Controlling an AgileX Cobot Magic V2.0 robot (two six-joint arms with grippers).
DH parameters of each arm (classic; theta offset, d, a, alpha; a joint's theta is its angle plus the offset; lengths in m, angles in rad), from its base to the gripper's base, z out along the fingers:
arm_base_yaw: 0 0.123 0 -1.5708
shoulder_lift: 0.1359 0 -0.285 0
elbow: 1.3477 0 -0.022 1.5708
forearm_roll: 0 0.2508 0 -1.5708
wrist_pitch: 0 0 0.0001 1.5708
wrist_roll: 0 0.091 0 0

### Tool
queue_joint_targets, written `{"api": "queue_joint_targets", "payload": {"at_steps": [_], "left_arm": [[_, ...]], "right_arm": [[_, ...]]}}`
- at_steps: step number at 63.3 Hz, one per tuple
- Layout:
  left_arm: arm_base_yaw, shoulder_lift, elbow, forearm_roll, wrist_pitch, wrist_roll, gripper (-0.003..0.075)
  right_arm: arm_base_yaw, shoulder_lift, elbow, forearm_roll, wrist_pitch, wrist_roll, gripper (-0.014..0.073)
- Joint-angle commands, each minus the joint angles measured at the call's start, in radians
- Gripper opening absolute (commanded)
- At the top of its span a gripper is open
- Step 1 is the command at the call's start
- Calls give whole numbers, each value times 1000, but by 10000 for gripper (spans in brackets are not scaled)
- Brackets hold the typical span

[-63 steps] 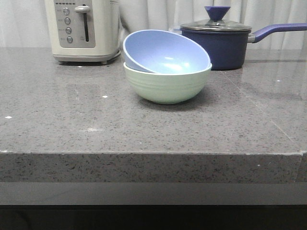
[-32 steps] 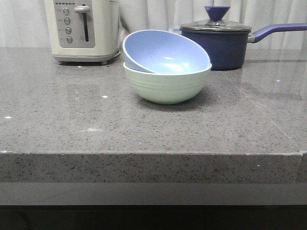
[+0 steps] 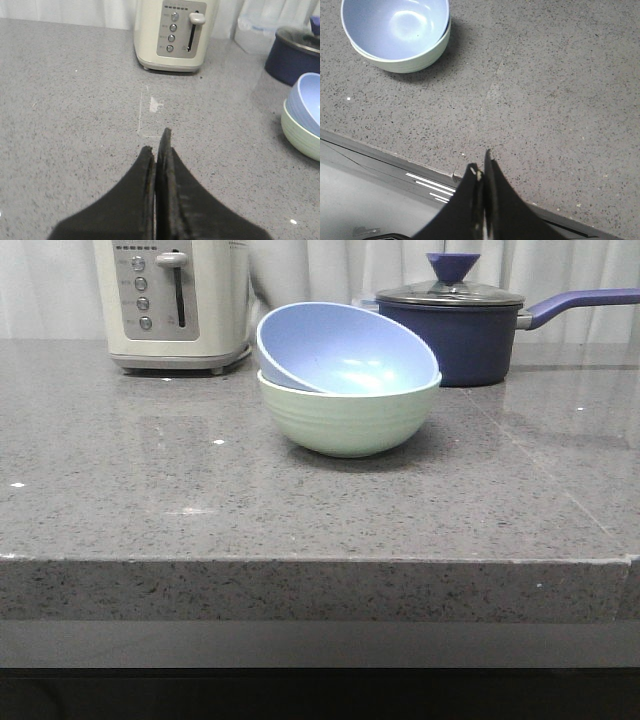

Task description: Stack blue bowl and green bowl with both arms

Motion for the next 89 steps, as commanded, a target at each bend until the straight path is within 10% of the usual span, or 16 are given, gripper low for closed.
{"api": "queue_joint_targets", "payload": {"at_steps": [1, 32, 89], "left_arm": [[32, -54, 71, -91, -156, 49, -20], [43, -244, 407, -91, -546, 98, -20], [67, -244, 405, -66, -557, 98, -20]], "right_arm": [[0, -1, -23, -17, -60, 0, -63], [0, -1, -23, -17, -60, 0, -63], [0, 0, -23, -17, -60, 0, -63]]}}
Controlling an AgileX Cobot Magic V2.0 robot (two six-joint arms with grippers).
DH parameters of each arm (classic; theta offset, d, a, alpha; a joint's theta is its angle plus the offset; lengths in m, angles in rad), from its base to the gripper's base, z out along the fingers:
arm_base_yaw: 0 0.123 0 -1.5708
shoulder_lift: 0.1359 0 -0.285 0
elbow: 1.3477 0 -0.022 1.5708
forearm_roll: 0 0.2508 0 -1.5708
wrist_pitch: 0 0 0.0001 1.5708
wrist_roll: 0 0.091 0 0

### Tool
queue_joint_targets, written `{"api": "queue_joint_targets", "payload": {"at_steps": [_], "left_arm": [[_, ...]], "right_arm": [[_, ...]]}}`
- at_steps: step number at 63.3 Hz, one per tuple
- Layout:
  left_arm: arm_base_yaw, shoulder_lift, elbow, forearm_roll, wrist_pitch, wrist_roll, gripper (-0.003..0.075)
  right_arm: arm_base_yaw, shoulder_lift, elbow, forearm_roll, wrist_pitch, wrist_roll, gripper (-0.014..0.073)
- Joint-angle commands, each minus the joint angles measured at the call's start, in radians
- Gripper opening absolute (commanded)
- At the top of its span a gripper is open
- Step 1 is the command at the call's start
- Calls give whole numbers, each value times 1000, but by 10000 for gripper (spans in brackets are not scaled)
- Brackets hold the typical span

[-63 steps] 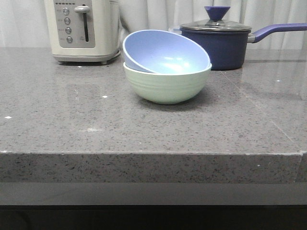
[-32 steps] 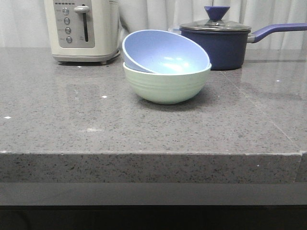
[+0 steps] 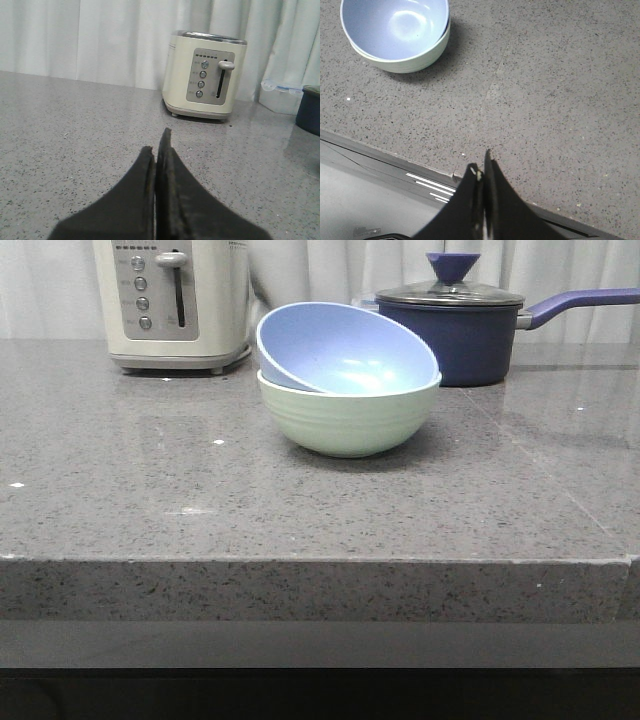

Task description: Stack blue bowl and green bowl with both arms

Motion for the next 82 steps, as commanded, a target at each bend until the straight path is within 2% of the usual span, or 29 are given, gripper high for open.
{"api": "queue_joint_targets", "payload": {"at_steps": [1, 32, 41, 50, 58, 67, 76, 82], "left_arm": [[2, -19, 5, 2, -84, 1, -20], [2, -19, 5, 2, -84, 1, -20], [2, -19, 5, 2, -84, 1, -20], [2, -19, 5, 2, -84, 1, -20], [2, -19, 5, 2, -84, 1, -20], [2, -19, 5, 2, -84, 1, -20], [2, -19, 5, 2, -84, 1, -20], [2, -19, 5, 2, -84, 1, -20]], "right_arm": [[0, 0, -23, -15, -60, -4, -63], [0, -5, -17, -23, -62, -4, -63], [-97, -89, 36, -42, -112, -7, -63], [-209, -228, 180, 6, -268, -124, -60], [-300, -344, 340, 101, -411, -251, -60], [-366, -476, 520, 129, -598, -257, -62], [-382, -579, 684, 130, -847, -257, -63], [-382, -623, 762, 130, -945, -257, -63]]}}
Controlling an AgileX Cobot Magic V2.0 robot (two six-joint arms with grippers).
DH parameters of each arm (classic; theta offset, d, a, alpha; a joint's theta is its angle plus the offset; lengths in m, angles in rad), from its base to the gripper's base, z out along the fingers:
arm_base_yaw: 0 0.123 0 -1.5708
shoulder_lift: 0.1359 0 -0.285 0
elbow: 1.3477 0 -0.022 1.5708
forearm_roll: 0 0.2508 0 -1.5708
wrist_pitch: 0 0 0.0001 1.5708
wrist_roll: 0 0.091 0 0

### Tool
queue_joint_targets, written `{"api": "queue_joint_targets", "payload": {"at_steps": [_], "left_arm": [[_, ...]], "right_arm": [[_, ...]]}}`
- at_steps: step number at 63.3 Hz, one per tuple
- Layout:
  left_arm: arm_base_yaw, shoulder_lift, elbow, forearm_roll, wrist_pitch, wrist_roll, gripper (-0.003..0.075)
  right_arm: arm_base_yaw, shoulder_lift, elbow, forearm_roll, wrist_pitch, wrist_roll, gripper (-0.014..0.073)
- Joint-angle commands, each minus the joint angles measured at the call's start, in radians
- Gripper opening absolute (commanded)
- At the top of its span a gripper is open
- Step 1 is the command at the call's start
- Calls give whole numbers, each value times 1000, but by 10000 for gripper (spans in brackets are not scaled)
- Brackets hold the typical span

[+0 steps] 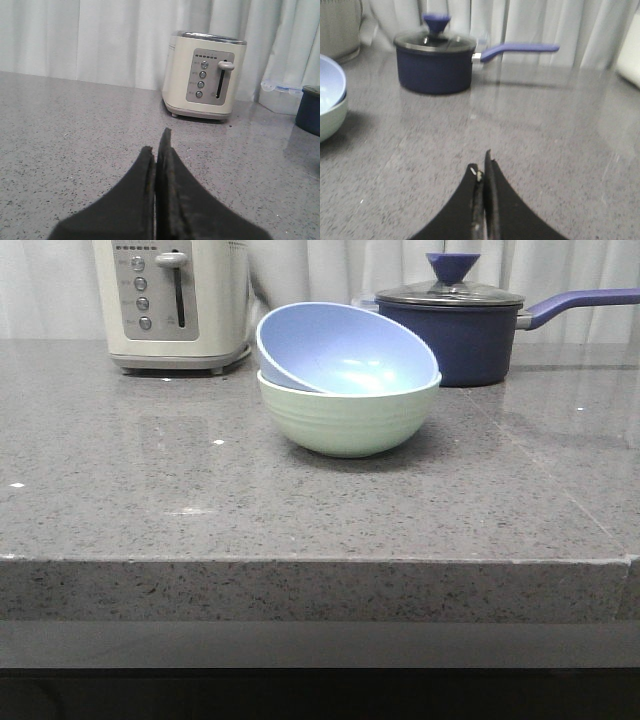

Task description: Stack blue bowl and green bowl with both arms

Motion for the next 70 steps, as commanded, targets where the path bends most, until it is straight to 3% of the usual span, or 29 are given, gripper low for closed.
{"api": "queue_joint_targets", "payload": {"at_steps": [1, 9, 45, 57, 70], "left_arm": [[2, -19, 5, 2, -84, 1, -20], [2, -19, 5, 2, -84, 1, -20], [2, -18, 5, 2, -84, 1, -20], [2, -18, 5, 2, -84, 1, -20], [2, -18, 5, 2, -84, 1, -20]], "right_arm": [[-7, -29, 42, 8, -199, -14, -63], [-10, -58, 117, 8, -246, -13, -63], [-6, -57, 114, 8, -243, -13, -63], [-8, -58, 114, -36, -271, 100, -63], [-8, -58, 114, -57, -272, 102, -63]]}}
